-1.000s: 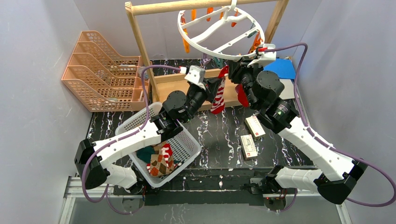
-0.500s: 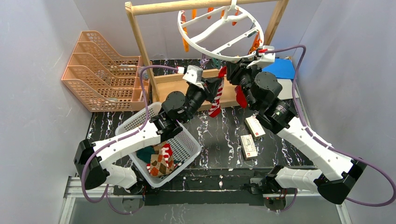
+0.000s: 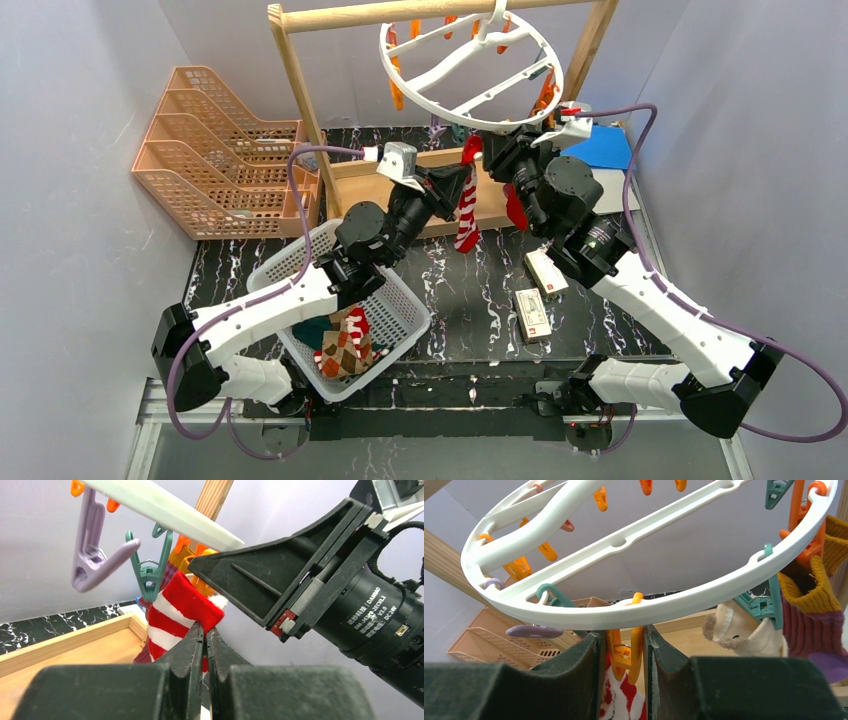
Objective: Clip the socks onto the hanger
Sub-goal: Clamp the sock onto the hanger.
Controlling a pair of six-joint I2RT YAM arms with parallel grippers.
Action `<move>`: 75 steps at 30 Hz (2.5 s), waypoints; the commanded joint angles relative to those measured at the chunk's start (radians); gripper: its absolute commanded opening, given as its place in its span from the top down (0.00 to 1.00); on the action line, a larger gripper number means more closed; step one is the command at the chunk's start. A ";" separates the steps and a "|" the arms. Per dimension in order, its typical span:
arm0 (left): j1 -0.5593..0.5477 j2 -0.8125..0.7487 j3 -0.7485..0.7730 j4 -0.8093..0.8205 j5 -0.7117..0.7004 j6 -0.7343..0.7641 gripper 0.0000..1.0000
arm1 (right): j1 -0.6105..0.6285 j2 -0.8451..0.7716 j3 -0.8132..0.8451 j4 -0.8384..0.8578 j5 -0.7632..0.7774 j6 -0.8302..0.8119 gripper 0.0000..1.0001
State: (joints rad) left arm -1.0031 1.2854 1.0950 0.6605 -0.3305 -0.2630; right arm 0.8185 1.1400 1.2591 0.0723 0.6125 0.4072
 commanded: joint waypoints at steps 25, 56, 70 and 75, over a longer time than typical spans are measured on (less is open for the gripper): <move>0.004 -0.068 -0.069 0.021 -0.012 -0.159 1.00 | -0.001 -0.091 -0.051 0.101 -0.031 0.007 0.99; 0.004 -0.050 -0.041 -0.001 0.023 -0.196 1.00 | -0.004 -0.065 -0.050 0.109 -0.009 -0.029 0.99; 0.004 -0.075 -0.042 0.000 0.028 -0.196 1.00 | -0.007 -0.057 -0.055 0.103 -0.002 -0.031 0.99; 0.004 -0.078 -0.042 0.001 0.034 -0.201 1.00 | -0.006 -0.052 -0.053 0.102 -0.002 -0.031 0.99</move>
State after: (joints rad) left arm -1.0031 1.2526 1.0149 0.6418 -0.2909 -0.4572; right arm 0.8177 1.0889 1.2110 0.1272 0.5953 0.3882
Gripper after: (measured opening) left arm 0.013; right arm 0.368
